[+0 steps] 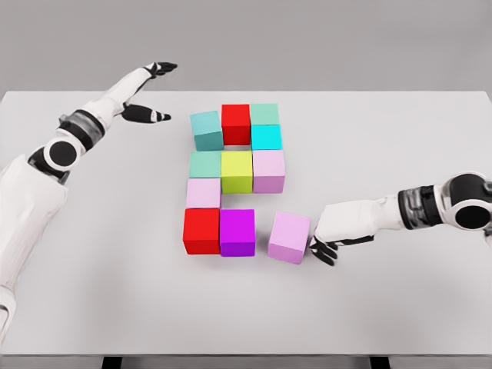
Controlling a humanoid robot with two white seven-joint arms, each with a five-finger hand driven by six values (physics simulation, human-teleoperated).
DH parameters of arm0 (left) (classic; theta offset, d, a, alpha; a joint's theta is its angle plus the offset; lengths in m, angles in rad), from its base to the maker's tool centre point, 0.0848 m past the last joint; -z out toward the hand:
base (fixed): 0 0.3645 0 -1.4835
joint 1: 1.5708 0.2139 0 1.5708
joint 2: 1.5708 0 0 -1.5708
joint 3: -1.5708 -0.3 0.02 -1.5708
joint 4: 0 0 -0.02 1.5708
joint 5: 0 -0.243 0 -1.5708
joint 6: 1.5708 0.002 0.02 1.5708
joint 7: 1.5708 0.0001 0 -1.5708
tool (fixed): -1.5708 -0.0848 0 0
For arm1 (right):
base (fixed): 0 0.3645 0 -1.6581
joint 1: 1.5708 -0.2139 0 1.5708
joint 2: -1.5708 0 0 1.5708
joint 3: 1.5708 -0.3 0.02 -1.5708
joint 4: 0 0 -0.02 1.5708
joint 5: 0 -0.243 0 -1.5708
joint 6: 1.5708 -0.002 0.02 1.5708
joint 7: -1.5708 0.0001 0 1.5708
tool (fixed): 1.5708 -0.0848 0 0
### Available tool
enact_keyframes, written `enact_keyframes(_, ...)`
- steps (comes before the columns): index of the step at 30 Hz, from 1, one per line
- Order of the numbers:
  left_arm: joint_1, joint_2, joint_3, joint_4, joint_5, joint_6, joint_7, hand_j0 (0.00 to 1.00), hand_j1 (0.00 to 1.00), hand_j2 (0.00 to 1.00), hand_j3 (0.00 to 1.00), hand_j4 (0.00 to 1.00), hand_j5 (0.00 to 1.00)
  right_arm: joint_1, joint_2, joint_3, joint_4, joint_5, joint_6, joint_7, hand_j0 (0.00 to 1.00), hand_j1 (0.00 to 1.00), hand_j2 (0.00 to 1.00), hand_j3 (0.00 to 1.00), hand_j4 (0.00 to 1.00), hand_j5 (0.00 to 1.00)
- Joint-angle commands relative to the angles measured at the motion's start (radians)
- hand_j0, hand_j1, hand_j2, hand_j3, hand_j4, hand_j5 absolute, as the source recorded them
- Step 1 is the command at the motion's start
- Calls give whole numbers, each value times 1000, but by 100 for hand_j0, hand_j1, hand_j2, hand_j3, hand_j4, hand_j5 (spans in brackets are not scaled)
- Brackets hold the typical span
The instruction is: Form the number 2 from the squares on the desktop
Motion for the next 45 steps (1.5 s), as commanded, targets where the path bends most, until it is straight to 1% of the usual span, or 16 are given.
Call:
enact_keyframes(1, 0, -4, -21, -26, -29, -1, 3, 100, 100, 100, 100, 100, 100, 0, 5, -1, 0, -6, 2, 0, 18, 18, 18, 18, 18, 18)
enact_keyframes(2, -2, -10, -33, -22, -47, 2, 3, 100, 100, 100, 100, 100, 100, -2, 9, -2, 0, -6, 2, 0, 18, 18, 18, 18, 18, 18)
enact_keyframes(6, 3, -12, -55, -17, -50, 5, 5, 100, 100, 100, 100, 100, 100, -5, 21, -2, 0, -6, 2, 0, 18, 18, 18, 18, 18, 18)
enact_keyframes(9, 6, -7, -53, -17, -44, 4, 5, 100, 100, 100, 100, 100, 100, -8, 22, -5, 0, -6, 2, 0, 18, 18, 18, 18, 18, 18)
enact_keyframes(13, 21, 2, -52, -31, -3, -1, -6, 100, 100, 100, 100, 100, 100, -8, 28, -7, 9, -6, 2, 0, 18, 18, 18, 18, 18, 18)
enact_keyframes(17, 25, 1, -52, -49, 20, -10, -7, 100, 100, 100, 100, 100, 100, -8, 28, -7, 17, -6, 2, 0, 18, 18, 18, 18, 18, 18)
enact_keyframes(23, 31, 2, -53, -49, 22, -24, -11, 100, 100, 100, 100, 100, 100, -11, 19, -5, 21, -5, 2, 0, 19, 19, 19, 19, 19, 19)
enact_keyframes(26, 38, 2, -53, -52, 29, -25, -38, 100, 100, 100, 100, 100, 100, -18, 16, -7, 21, -3, 2, 0, 19, 19, 19, 19, 19, 19)
enact_keyframes(30, 37, 2, -52, -52, 40, -64, -40, 100, 100, 100, 100, 100, 100, -28, 13, -8, 23, -5, 2, 0, 19, 19, 19, 19, 19, 19)
enact_keyframes(33, 37, -2, -53, -52, 40, -65, -40, 100, 100, 100, 100, 100, 100, -34, 15, -10, 52, -5, 2, 0, 19, 19, 19, 19, 19, 19)
enact_keyframes(41, 35, -8, -63, -52, 40, -68, -40, 100, 100, 100, 100, 100, 100, -37, 21, -8, 74, -2, 2, 0, 19, 19, 19, 19, 19, 19)
enact_keyframes(45, 38, -8, -64, -69, 42, -84, -41, 100, 100, 100, 100, 100, 100, -37, 24, -8, 74, 15, 2, 0, 18, 18, 18, 18, 18, 18)
